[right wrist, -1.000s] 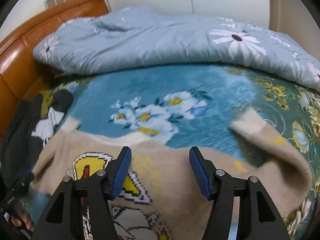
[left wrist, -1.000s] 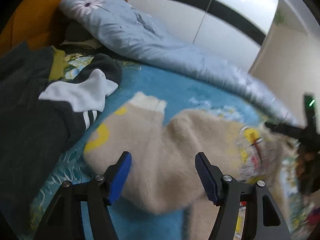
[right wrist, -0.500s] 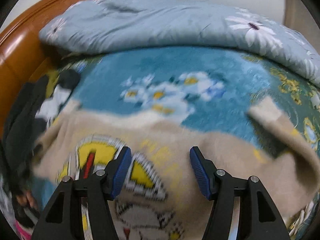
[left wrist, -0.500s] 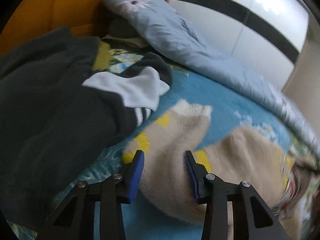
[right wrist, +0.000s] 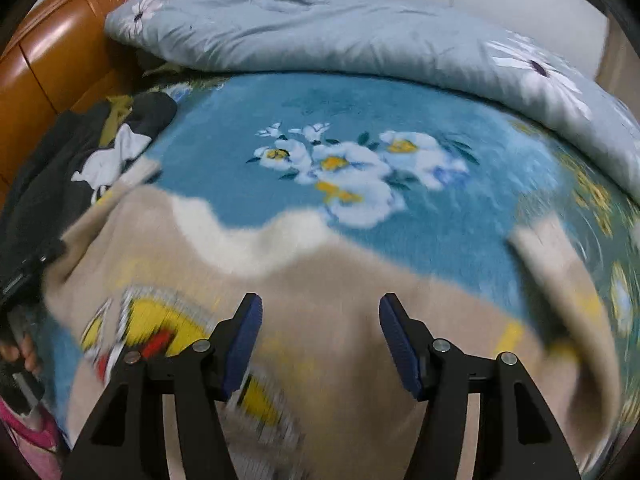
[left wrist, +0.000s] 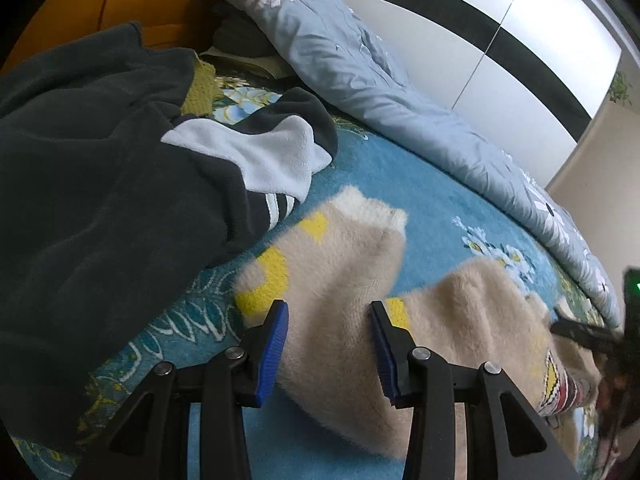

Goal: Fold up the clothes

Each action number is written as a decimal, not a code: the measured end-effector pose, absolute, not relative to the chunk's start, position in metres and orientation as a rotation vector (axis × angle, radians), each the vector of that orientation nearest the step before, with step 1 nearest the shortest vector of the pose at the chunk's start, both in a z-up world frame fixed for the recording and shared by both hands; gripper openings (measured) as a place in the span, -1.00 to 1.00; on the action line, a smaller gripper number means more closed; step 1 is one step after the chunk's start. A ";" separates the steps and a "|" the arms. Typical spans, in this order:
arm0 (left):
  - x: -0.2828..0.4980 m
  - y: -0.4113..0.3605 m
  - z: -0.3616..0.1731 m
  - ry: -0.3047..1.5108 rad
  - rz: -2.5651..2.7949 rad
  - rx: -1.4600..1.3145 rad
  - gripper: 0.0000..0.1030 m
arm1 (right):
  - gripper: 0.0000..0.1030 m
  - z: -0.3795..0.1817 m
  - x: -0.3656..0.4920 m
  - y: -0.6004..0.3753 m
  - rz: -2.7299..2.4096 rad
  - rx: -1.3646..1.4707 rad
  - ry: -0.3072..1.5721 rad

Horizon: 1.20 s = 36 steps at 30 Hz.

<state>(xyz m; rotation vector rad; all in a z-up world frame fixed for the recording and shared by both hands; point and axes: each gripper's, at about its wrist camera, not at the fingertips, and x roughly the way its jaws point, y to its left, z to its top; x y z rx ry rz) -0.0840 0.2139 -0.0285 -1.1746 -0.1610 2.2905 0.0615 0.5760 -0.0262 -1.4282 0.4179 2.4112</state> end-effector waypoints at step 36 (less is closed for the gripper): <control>-0.081 0.209 -0.005 -0.229 2.351 -0.967 -0.12 | -0.75 0.027 -0.019 0.583 2.325 -1.148 -0.184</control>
